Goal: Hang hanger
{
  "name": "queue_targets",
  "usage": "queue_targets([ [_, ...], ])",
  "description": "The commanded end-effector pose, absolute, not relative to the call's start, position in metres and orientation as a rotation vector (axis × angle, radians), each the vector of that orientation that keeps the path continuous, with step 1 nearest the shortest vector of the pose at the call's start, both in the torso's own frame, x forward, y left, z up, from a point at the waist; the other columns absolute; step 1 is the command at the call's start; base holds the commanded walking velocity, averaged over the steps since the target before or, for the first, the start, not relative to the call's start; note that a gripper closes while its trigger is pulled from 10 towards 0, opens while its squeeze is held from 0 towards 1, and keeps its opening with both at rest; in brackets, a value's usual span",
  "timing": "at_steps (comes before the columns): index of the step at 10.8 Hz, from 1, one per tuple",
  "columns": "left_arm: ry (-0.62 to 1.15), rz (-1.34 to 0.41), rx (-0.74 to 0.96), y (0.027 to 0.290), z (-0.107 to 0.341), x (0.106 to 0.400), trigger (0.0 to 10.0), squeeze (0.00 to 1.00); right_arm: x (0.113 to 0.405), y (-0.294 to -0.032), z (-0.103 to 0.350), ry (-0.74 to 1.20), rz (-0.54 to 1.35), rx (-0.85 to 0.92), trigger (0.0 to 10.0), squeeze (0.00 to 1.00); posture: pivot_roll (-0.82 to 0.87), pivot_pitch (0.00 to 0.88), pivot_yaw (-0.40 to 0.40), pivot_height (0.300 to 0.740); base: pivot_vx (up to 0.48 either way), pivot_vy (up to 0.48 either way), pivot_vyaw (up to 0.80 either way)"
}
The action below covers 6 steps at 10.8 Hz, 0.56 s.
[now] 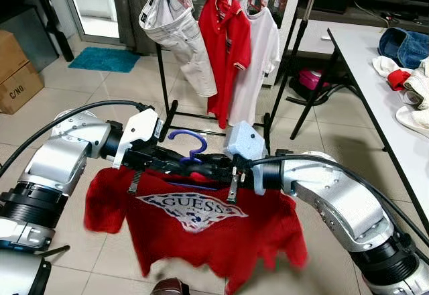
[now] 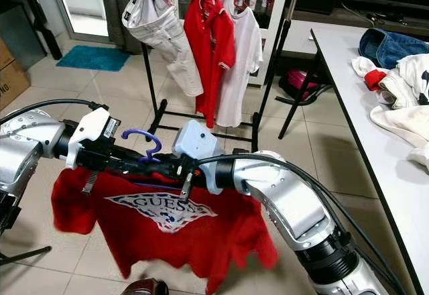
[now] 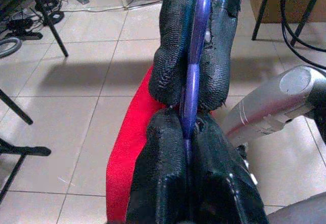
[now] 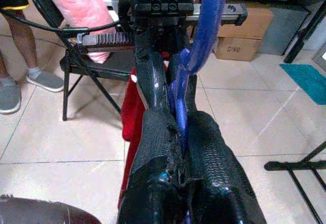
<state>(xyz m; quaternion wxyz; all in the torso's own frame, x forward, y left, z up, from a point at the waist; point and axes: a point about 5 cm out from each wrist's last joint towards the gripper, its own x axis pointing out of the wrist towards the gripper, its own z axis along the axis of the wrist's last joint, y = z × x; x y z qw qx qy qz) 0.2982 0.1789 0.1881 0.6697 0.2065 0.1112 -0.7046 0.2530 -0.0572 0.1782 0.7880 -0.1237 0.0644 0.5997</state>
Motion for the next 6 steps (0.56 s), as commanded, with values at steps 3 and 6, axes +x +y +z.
queue_targets([
  [3, 0.135, -1.491, 0.462, 0.182, 0.211, 0.308, 0.0, 0.0, 0.248, -0.054, 0.174, 0.159, 1.364, -0.265, 0.0, 0.0, -0.03, 0.0, -0.002, 0.74, 0.0, 0.0, 0.0],
  [6, 0.155, -1.5, 0.389, 0.189, 0.214, 0.303, 10.0, 1.0, 0.255, -0.066, 0.169, 0.182, 1.3, -0.293, 0.0, 0.0, -0.03, 0.0, -0.004, 0.74, 0.0, 0.0, 0.0],
])
